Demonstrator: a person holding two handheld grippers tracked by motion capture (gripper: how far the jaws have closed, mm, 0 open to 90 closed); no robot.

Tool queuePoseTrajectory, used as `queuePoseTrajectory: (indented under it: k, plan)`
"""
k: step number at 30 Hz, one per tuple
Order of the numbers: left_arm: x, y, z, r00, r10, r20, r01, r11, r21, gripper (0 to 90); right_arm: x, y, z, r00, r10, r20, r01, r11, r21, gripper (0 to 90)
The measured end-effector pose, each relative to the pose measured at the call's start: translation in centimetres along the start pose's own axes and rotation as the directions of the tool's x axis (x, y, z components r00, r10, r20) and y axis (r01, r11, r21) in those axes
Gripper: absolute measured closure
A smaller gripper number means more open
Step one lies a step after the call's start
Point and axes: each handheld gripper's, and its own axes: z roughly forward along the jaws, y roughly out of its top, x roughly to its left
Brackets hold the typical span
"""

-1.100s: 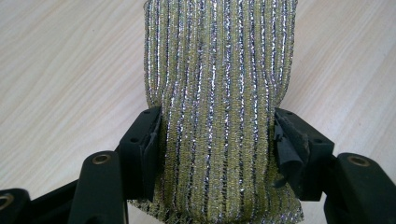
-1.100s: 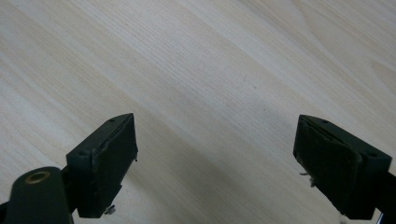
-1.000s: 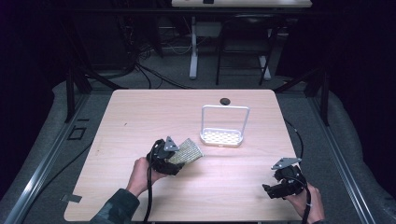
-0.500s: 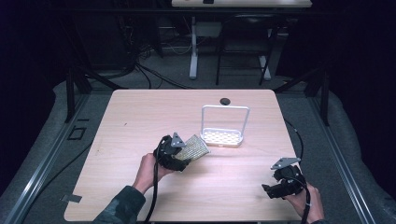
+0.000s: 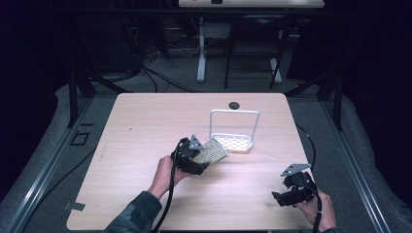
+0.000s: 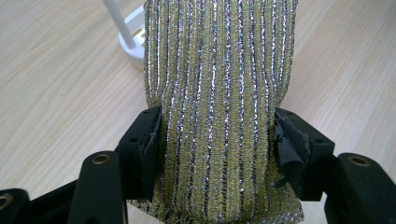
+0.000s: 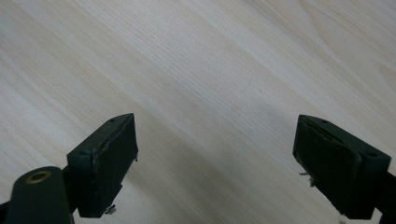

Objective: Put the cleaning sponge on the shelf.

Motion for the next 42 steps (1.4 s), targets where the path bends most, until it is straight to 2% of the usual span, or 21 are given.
queuePoseTrajectory:
  k: [9, 16, 23, 34, 37, 42]
  plan:
    - [-0.6, 2.2, 1.5, 0.9998, 0.014, 0.012, -0.014, 0.9998, -0.011, 38.2, -0.1, 0.0, 0.1, 1.0, -0.003, -0.005, 0.003, 1.0, -0.001, 13.0]
    - [-0.6, 3.5, 3.2, 0.9999, 0.001, 0.011, -0.001, 0.9999, -0.016, 38.2, -0.2, -0.1, 0.0, 1.0, 0.005, -0.007, -0.005, 1.0, -0.008, 13.0]
    - [-0.7, 4.7, 4.7, 0.9996, -0.015, -0.023, 0.015, 0.9996, -0.026, 38.2, -0.2, -0.1, -0.1, 1.0, 0.003, -0.007, -0.003, 1.0, -0.009, 13.0]
    - [-1.3, 6.2, 7.1, 0.9953, -0.026, -0.094, 0.025, 0.9997, -0.008, 38.0, -0.2, -0.1, -0.1, 0.9999, 0.0, -0.01, 0.0, 1.0, -0.01, 13.0]
    - [-1.1, 6.3, 7.6, 0.9923, -0.044, -0.116, 0.043, 0.999, -0.006, 38.0, -0.1, -0.1, -0.1, 0.9999, 0.001, -0.013, -0.001, 1.0, -0.011, 13.0]
    - [-0.8, 6.5, 8.4, 0.9895, -0.07, -0.126, 0.071, 0.9974, 0.007, 37.9, 0.0, -0.1, -0.2, 0.9998, 0.007, -0.016, -0.008, 1.0, -0.018, 13.0]
